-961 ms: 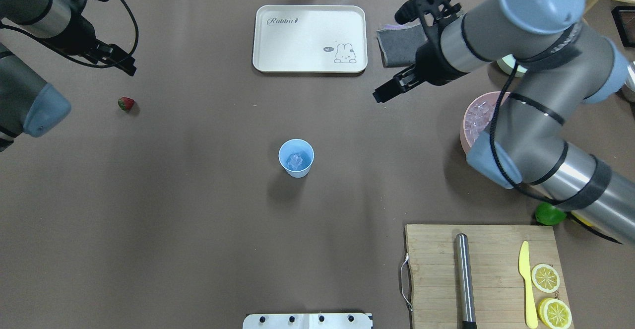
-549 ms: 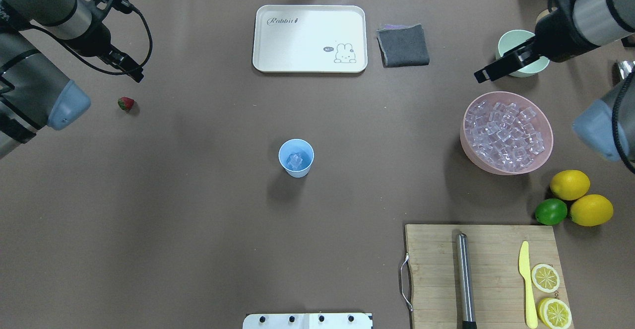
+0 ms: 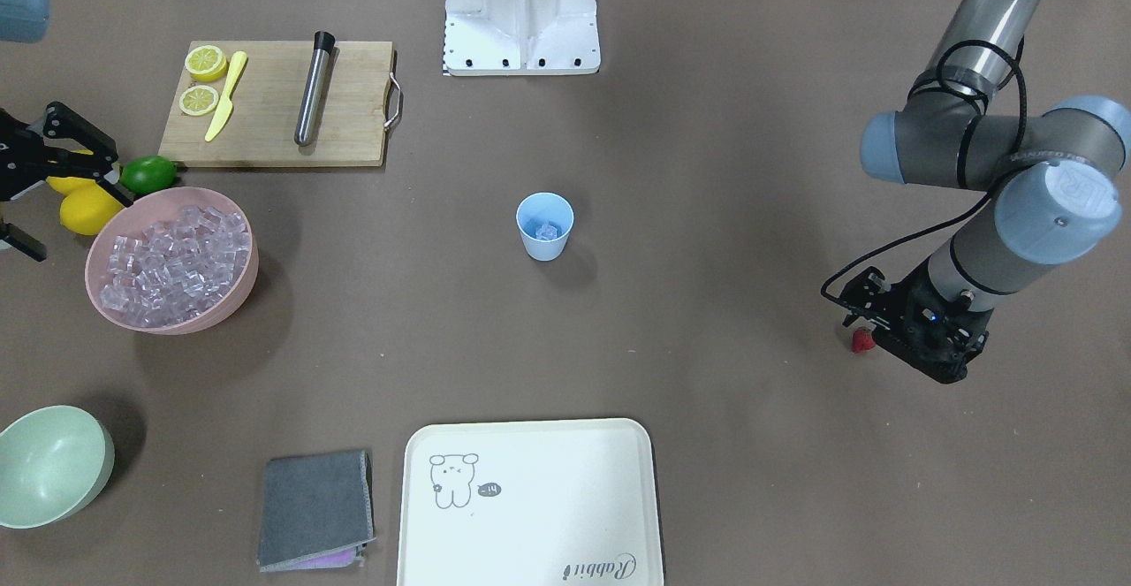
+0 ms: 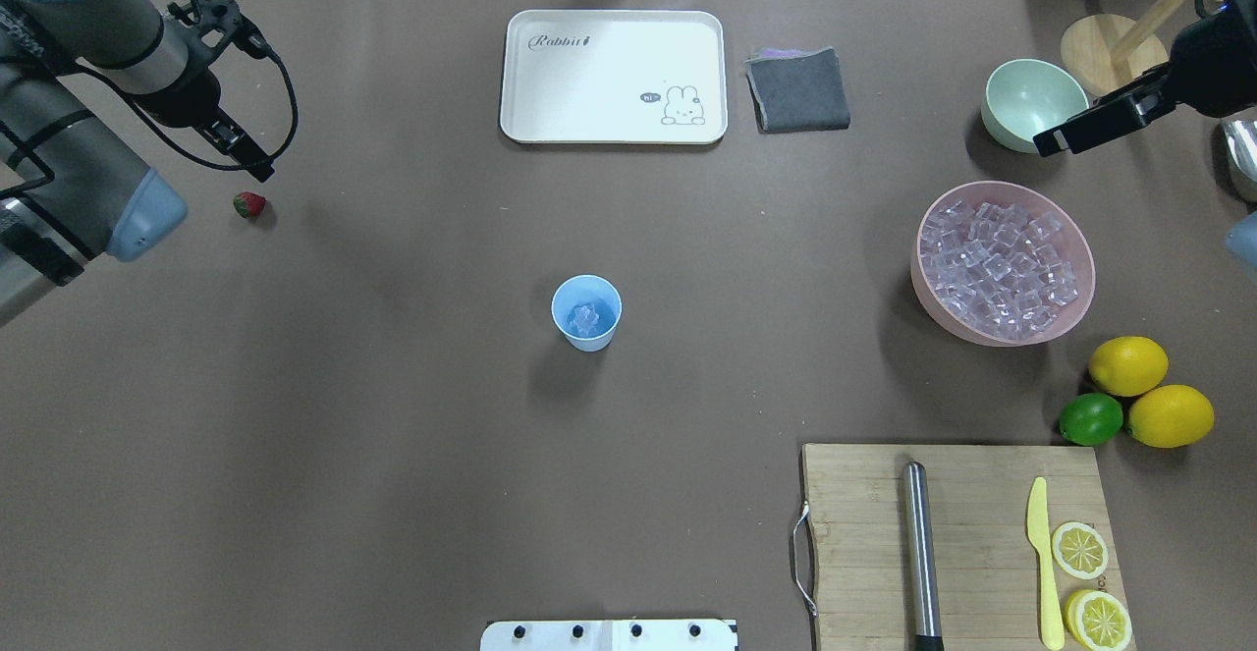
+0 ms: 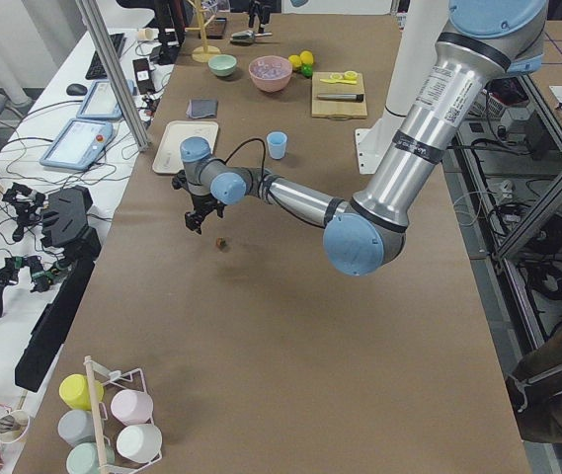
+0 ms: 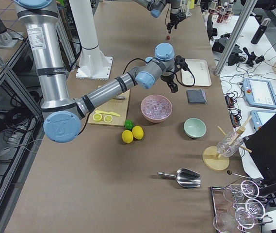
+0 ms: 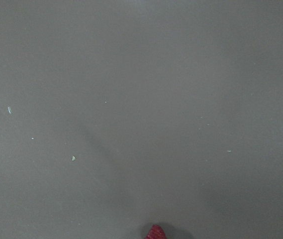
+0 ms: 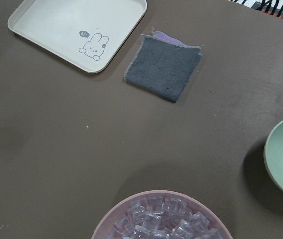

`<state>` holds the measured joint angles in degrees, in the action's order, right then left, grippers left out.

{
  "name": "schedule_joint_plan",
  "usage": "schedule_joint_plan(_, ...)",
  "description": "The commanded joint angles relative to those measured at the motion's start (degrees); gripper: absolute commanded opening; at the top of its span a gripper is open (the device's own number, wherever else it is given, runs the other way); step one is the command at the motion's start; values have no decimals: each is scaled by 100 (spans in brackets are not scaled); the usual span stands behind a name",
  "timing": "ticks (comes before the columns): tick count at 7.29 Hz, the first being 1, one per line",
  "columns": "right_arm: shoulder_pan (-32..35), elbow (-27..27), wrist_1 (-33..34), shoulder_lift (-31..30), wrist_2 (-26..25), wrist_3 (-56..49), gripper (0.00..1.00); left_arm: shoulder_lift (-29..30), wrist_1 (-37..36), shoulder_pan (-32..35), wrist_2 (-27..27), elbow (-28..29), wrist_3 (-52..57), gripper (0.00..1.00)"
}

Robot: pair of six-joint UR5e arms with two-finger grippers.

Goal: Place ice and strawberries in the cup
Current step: 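Withdraw the right arm toward the green bowl while the left gripper grasps the strawberry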

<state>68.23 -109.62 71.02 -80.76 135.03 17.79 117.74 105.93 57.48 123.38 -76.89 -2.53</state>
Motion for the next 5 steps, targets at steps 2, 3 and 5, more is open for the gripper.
schedule_joint_plan(2, 94, -7, -1, -53, -47, -21, 100, -58, 235, -220, -324, 280, 183, 95)
schedule_joint_plan(3, 155, -33, -1, -62, -47, -21, 100, -67, 226, -281, -315, 280, 183, 95)
schedule_joint_plan(5, 208, -42, -1, -80, -47, -21, 100, -67, 226, -369, -315, 350, 183, 85)
